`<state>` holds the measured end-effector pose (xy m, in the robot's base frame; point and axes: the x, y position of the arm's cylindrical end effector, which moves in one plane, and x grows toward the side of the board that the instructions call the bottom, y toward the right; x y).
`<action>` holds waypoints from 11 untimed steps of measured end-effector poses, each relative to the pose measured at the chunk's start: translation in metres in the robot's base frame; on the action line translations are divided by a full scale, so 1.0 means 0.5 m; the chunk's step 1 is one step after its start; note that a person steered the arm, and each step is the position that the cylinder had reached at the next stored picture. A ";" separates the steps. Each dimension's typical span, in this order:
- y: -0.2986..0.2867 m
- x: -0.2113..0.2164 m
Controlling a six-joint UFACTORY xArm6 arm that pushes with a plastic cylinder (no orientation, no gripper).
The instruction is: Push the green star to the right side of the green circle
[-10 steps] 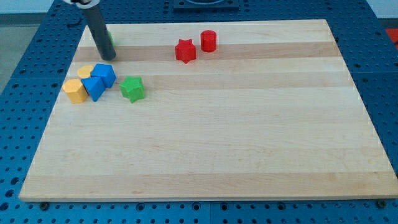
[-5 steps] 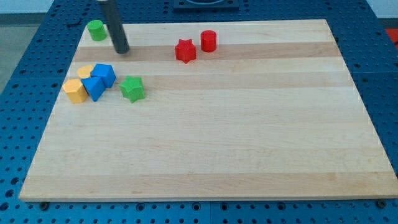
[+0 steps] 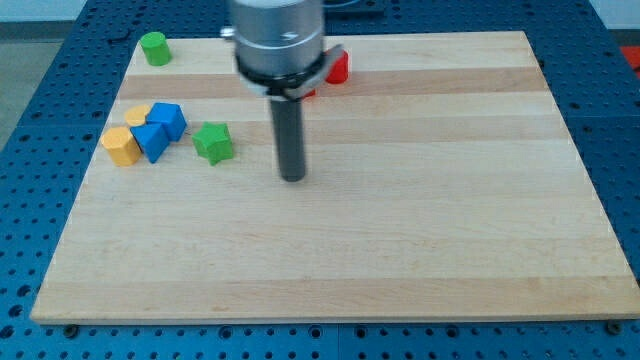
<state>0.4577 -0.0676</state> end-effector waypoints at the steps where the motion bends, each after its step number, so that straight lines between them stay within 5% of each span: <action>1: -0.123 0.000; 4: -0.206 -0.146; 6: -0.200 -0.041; 11: -0.108 -0.130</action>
<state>0.3925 -0.1215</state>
